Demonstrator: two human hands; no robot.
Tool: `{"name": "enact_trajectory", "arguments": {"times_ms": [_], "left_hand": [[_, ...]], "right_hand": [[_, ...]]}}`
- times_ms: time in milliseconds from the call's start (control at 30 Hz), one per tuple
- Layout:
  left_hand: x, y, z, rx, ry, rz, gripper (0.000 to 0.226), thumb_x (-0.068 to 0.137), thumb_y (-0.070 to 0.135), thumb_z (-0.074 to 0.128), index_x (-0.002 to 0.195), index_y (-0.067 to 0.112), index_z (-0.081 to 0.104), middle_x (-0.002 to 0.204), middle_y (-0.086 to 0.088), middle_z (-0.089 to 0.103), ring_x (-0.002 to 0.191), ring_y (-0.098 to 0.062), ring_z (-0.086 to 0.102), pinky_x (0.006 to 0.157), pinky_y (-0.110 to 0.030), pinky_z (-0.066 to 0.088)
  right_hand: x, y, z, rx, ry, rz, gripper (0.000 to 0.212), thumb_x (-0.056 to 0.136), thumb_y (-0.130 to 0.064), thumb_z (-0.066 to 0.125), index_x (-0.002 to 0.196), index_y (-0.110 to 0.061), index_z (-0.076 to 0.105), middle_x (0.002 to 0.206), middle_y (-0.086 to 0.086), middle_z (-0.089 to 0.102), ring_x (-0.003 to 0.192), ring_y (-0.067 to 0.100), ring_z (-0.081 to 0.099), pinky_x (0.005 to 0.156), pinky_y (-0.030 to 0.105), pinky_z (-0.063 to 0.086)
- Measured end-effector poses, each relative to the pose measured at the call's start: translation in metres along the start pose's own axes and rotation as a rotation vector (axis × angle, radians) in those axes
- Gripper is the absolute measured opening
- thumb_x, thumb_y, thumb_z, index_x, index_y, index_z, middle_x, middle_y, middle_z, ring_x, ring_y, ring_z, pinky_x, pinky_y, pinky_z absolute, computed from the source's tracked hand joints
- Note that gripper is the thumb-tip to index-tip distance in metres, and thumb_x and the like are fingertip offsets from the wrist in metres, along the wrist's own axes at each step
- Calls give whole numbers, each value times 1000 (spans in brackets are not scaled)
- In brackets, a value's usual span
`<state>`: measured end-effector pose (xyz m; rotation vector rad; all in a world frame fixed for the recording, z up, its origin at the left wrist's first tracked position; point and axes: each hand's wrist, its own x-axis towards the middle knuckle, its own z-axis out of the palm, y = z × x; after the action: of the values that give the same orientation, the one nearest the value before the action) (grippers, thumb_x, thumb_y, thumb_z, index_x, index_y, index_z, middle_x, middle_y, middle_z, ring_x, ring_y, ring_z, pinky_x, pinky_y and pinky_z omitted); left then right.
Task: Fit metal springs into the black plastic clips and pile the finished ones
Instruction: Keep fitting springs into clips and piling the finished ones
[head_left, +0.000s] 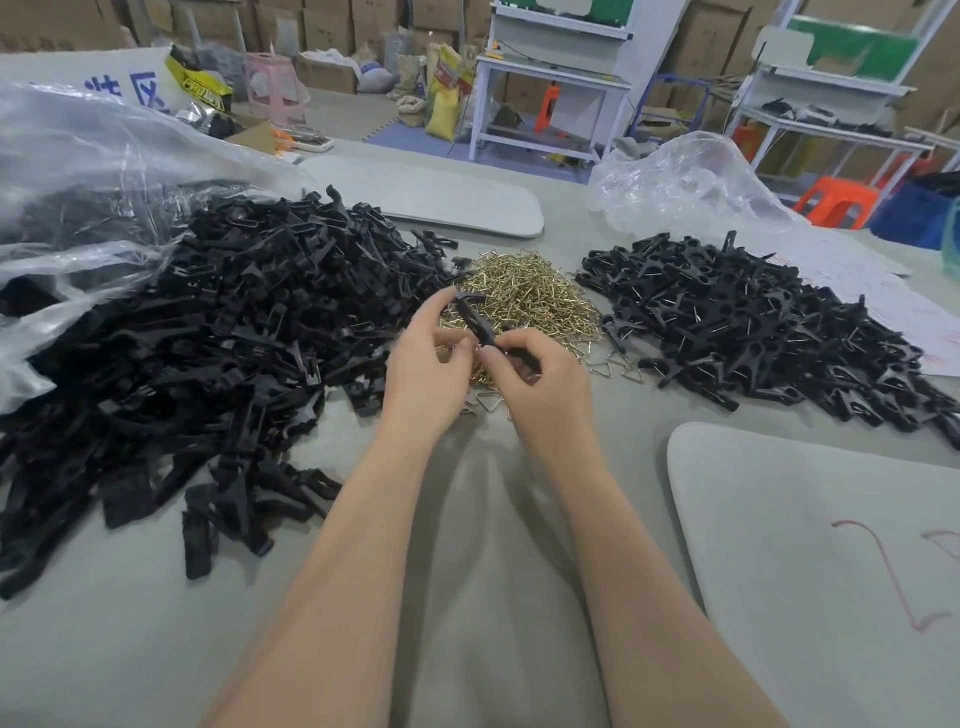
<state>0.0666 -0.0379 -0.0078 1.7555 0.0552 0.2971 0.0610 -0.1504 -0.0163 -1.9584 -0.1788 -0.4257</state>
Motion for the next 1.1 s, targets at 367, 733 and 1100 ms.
{"name": "enact_trajectory", "arguments": {"times_ms": [367, 733, 1100], "left_hand": [[-2, 2, 0, 168, 29, 151, 23, 91, 21, 63, 112, 15, 66, 97, 7, 67, 91, -9, 63, 82, -21, 46], [1, -4, 3, -169, -101, -98, 10, 86, 21, 69, 85, 28, 62, 87, 4, 65, 84, -10, 60, 90, -34, 51], [1, -3, 1, -262, -133, -102, 15, 88, 11, 66, 82, 24, 65, 61, 14, 66, 58, 4, 61, 59, -14, 50]], "right_hand": [[8, -4, -14, 296, 24, 136, 29, 98, -15, 48, 97, -37, 67, 71, -12, 64, 66, 15, 47, 57, 25, 39], [2, 1, -9, 0, 75, 0, 51, 92, -11, 59, 138, -22, 41, 93, -3, 70, 84, 11, 65, 81, 19, 48], [2, -9, -9, -44, -40, 6, 32, 97, -13, 49, 126, -14, 61, 120, 2, 66, 109, 12, 59, 99, 30, 45]]}}
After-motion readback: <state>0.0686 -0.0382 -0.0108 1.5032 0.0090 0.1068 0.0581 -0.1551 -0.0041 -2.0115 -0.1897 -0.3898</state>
